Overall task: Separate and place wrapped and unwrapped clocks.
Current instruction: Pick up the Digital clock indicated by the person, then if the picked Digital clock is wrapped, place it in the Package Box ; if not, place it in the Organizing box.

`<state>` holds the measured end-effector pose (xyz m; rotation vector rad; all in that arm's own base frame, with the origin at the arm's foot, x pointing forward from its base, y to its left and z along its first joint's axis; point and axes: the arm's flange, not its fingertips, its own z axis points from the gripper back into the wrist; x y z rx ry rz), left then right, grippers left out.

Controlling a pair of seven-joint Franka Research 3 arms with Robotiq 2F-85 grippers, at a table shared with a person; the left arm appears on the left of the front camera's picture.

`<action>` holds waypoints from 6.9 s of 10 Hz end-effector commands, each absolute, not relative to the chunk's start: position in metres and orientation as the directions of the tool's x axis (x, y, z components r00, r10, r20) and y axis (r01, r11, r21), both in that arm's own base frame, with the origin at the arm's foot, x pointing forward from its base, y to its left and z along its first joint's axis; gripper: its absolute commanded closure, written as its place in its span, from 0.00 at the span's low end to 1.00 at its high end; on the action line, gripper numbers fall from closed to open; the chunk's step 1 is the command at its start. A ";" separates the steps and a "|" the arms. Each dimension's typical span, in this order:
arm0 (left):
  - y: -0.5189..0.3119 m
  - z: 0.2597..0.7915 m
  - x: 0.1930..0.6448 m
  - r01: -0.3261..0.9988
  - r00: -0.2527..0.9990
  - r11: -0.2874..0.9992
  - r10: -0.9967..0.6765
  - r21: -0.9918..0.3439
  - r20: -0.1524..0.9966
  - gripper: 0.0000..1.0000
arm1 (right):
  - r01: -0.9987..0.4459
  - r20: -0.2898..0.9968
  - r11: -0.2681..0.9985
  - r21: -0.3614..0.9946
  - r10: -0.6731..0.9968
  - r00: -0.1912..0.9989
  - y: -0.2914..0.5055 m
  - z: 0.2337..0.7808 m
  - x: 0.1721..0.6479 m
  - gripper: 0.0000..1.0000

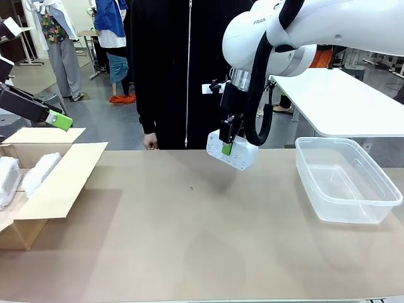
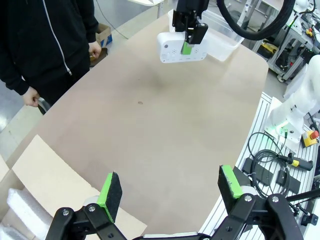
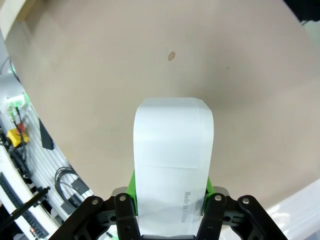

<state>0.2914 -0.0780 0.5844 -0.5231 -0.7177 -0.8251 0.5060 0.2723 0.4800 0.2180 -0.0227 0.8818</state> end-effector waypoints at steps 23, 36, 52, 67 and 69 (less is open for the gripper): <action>-0.081 0.584 0.292 0.799 0.476 0.583 -0.462 -0.148 0.748 0.00 | -0.762 0.223 0.643 -0.074 0.756 0.616 0.251 0.630 0.432 0.49; -0.081 0.584 0.292 0.799 0.476 0.583 -0.462 -0.148 0.748 0.00 | -0.201 0.275 0.956 0.213 0.139 0.951 0.020 0.442 0.522 0.49; -0.081 0.584 0.292 0.799 0.476 0.583 -0.462 -0.148 0.748 0.00 | 0.040 0.147 0.993 0.110 -0.056 0.988 -0.054 0.352 0.536 0.49; -0.081 0.584 0.292 0.799 0.476 0.583 -0.462 -0.148 0.748 0.00 | -0.023 0.131 0.997 0.069 0.014 0.991 -0.015 0.538 0.468 0.00; -0.081 0.584 0.292 0.799 0.476 0.583 -0.462 -0.148 0.748 0.00 | -0.007 0.141 0.999 0.046 0.000 0.990 -0.007 0.553 0.461 0.00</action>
